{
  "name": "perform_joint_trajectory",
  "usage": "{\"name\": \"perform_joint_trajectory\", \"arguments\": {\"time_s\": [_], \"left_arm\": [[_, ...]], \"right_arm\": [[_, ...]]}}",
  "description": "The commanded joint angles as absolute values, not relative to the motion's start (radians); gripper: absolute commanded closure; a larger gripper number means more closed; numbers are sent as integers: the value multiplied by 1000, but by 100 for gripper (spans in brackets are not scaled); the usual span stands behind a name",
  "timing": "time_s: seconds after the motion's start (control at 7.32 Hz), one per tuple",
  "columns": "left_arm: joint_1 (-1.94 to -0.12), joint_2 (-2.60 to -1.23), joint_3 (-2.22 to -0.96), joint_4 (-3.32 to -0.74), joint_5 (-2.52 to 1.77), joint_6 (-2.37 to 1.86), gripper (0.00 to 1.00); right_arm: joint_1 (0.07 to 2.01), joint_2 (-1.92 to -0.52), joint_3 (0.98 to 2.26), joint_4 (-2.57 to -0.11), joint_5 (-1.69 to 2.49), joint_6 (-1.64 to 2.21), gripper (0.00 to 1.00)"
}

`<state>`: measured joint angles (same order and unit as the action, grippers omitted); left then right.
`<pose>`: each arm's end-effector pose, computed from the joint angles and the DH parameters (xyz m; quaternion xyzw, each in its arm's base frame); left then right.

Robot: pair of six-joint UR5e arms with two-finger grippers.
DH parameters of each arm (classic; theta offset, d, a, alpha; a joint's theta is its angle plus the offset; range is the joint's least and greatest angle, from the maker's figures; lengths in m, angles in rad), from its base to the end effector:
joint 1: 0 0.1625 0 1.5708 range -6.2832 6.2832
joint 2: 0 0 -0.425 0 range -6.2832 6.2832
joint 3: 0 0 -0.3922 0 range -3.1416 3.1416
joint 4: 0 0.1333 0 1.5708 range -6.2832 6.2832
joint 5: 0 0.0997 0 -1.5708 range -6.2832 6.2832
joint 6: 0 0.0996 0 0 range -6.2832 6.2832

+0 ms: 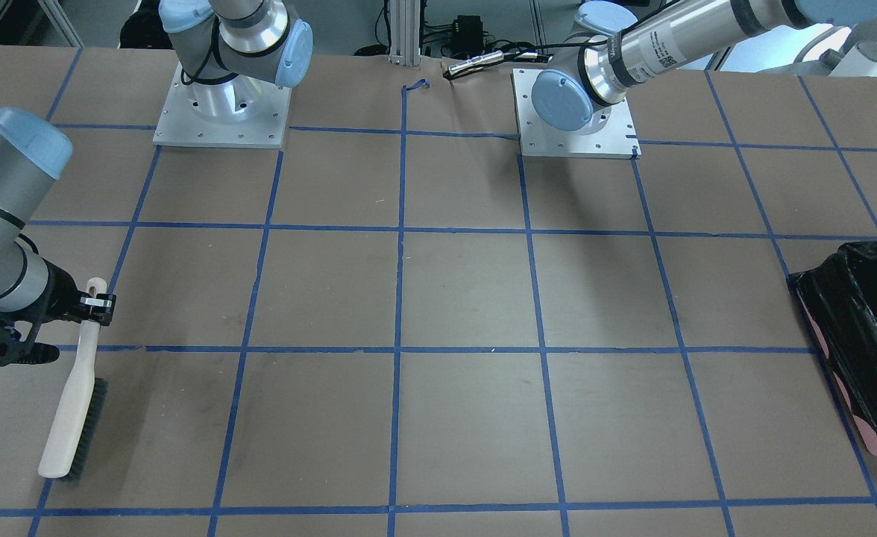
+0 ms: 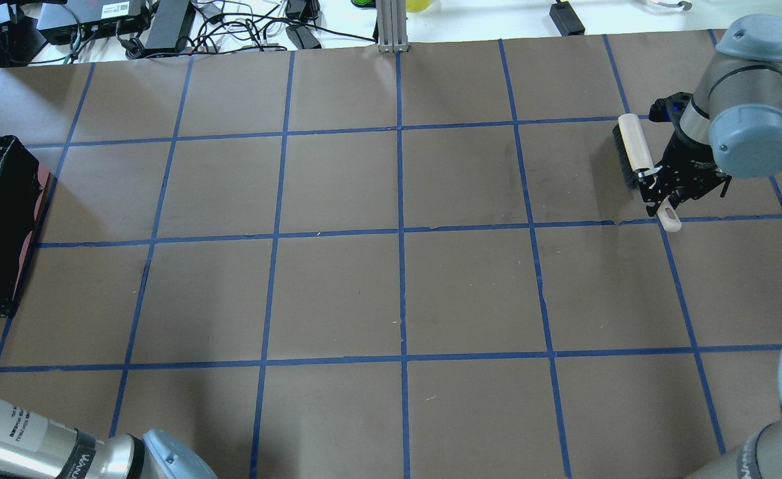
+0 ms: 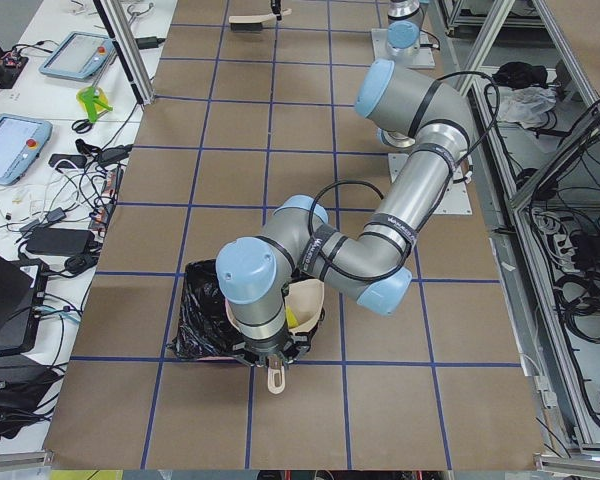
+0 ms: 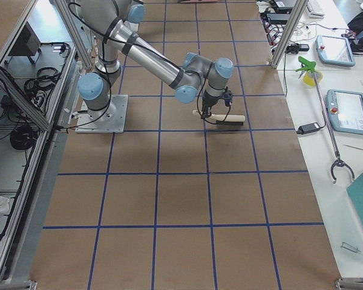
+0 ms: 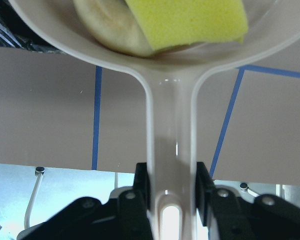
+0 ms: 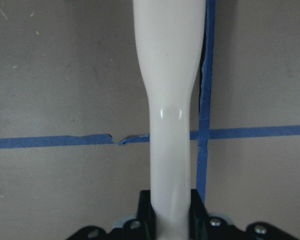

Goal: Sweep and dump trash into bin
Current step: 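Tilt the dustpan over the black bin with the left gripper to dump the items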

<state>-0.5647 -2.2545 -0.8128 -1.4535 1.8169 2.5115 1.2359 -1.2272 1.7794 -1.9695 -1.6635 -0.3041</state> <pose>0.5970 -0.5073 0.4452 0.6668 0.7290 0.1378 0.0704 -0.0670 -0.5701 0.2437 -0.0118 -0.9959 -0.0872 0.0198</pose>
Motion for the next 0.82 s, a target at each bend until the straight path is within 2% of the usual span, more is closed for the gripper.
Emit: {"name": "perform_joint_trajectory", "arguments": {"time_s": [0.0, 0.14, 0.27, 0.41, 0.55, 0.68], "left_arm": [[-604, -2266, -822, -1352, 1918, 2533, 100], [-651, -2264, -831, -1309, 2007, 2525, 100], [-694, -2260, -837, -1275, 2049, 2526, 100], [-702, -2258, -844, -1272, 2052, 2536, 100], [-713, -2240, -866, -1264, 2084, 2534, 100], [-718, -2232, -885, -1235, 2089, 2536, 100]], "right_arm": [[1235, -1221, 1779, -1973, -1677, -323, 94], [1235, -1215, 1779, -1971, -1680, -327, 94], [1235, -1213, 1779, -1971, -1678, -327, 89], [1235, -1213, 1778, -1973, -1677, -327, 59], [1235, -1213, 1778, -1979, -1678, -327, 9], [1235, -1213, 1778, -1993, -1681, -327, 0]]}}
